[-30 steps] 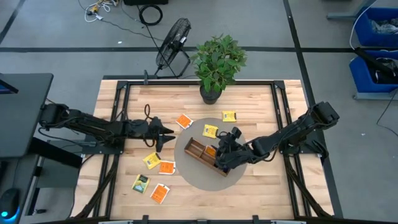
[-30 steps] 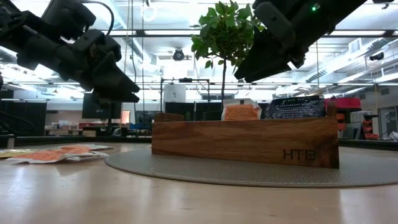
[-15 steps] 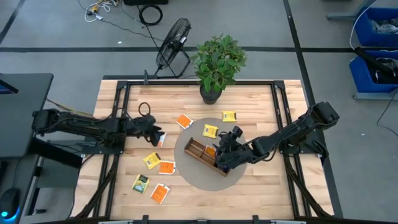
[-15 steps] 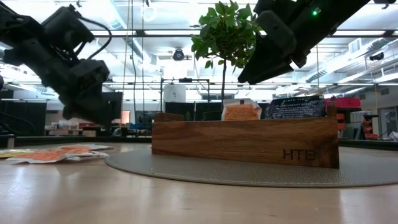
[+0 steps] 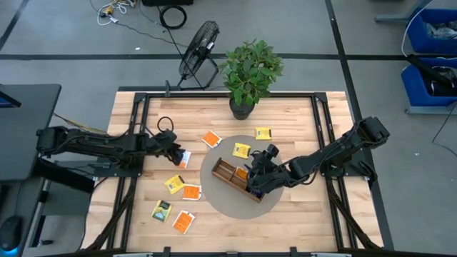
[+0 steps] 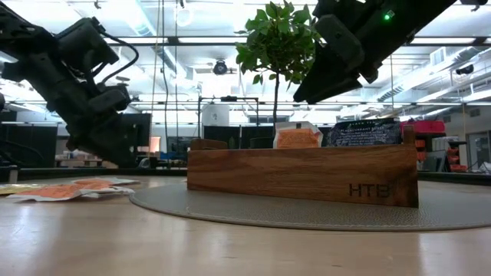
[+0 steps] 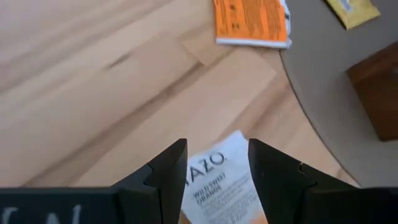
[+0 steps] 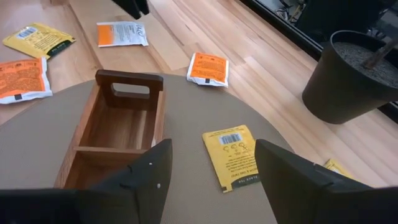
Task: Pick & Place Tea
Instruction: Put the orange tea bag into the middle section of the wooden organizer
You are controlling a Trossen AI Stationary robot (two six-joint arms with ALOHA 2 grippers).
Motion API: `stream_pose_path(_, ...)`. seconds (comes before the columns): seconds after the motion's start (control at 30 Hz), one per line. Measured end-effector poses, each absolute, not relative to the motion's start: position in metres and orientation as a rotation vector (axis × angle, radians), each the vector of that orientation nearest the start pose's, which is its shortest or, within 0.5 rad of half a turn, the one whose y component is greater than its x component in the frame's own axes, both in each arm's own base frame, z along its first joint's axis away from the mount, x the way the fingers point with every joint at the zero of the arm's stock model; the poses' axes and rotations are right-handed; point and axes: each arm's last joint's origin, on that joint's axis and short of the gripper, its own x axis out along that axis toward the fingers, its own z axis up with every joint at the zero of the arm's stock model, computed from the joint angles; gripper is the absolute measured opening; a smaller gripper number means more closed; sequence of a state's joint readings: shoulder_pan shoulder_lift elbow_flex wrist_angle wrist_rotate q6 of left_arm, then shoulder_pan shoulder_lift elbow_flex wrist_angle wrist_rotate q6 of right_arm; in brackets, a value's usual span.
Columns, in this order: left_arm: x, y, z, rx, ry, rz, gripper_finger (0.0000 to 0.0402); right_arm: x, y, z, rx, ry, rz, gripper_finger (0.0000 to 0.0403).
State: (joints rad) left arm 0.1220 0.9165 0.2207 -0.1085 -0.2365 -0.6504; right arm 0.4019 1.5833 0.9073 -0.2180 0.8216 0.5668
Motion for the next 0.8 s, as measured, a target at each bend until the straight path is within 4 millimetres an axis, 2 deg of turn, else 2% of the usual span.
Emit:
stream_pose_path(0.2, 0.151, 0.021, 0.132, -0.608, 0.694, 0.510, 0.0177, 0.291, 0.100, 0.193, 0.017, 0.591, -0.576, 0.0237)
stream_pose_path(0.47, 0.142, 0.022, 0.124, -0.589, 0.785, 0.631, 0.0177, 0.291, 0.100, 0.193, 0.017, 0.591, -0.577, 0.0237)
stream_pose_path(0.63, 0.146, 0.021, 0.122, -0.591, 0.773, 0.623, 0.0177, 0.292, 0.097, 0.193, 0.020, 0.591, -0.587, 0.0237)
stream_pose_path(0.8, 0.149, 0.022, 0.114, -0.563, 0.832, 0.641, 0.0177, 0.292, 0.096, 0.193, 0.021, 0.591, -0.592, 0.0237)
